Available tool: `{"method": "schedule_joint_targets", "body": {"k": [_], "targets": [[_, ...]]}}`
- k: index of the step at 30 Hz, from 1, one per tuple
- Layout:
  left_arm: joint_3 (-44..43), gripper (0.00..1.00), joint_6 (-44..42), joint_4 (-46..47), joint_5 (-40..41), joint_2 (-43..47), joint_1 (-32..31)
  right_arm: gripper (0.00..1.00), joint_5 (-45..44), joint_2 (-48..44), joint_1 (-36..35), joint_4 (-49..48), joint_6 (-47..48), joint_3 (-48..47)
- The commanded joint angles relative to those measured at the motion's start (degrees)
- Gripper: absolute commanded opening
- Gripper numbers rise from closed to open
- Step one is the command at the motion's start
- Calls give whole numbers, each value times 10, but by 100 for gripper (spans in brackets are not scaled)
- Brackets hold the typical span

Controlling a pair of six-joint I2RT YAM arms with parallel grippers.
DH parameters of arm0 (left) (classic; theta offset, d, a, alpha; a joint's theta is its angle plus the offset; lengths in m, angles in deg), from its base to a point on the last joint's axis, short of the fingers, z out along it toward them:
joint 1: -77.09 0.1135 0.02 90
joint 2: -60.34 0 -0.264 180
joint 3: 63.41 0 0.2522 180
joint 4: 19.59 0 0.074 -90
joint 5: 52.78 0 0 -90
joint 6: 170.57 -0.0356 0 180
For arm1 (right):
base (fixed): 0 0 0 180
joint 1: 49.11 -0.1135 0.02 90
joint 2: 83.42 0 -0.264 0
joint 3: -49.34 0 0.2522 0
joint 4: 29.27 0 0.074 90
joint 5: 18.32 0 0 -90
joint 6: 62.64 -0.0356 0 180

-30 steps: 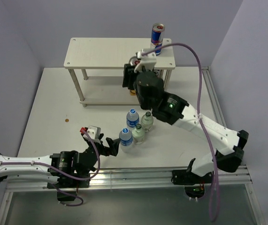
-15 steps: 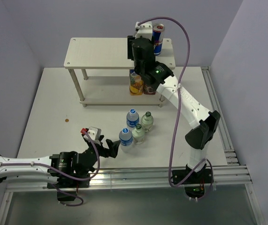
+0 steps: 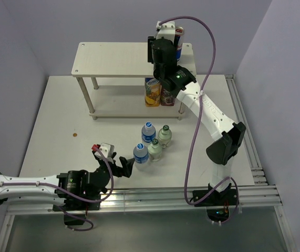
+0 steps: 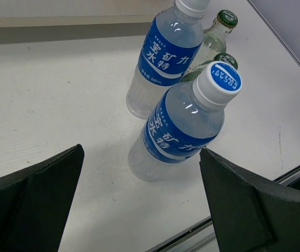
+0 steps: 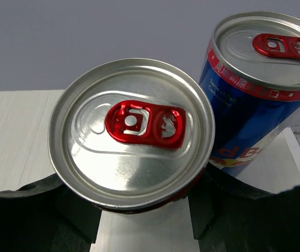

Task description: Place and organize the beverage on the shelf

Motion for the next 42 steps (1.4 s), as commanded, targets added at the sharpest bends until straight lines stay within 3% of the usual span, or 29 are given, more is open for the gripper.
{"method": "schedule_joint_targets", "body": {"k": [1,3,4,7,14,21,32,37,42], "targets": [[4,99,4,14,-4,10,2,42,-2,13,1,-17,-1,-15],[4,99,3,13,-3,10,2,63,-1,14,1,-14,-2,-14],[3,99,3,13,-3,9,2,80,-4,14,1,-11,-6,-14],[2,99,4,12,-2,3,2,100,-2,11,1,-9,-12,-10],[3,99,2,14,1,7,2,100,11,-32,-4,-8,-42,46],[-1,99,4,9,6,4,2,100,-13,-132,-42,-21,-84,182],[-29,99,-2,-8,-22,-5,2,100,-128,-308,-191,-12,-165,400],[-17,99,-38,50,-74,-31,3,100,-165,-385,-252,33,-243,493],[-12,99,-62,137,-111,-117,2,100,-161,-466,-281,85,-326,589]]}}
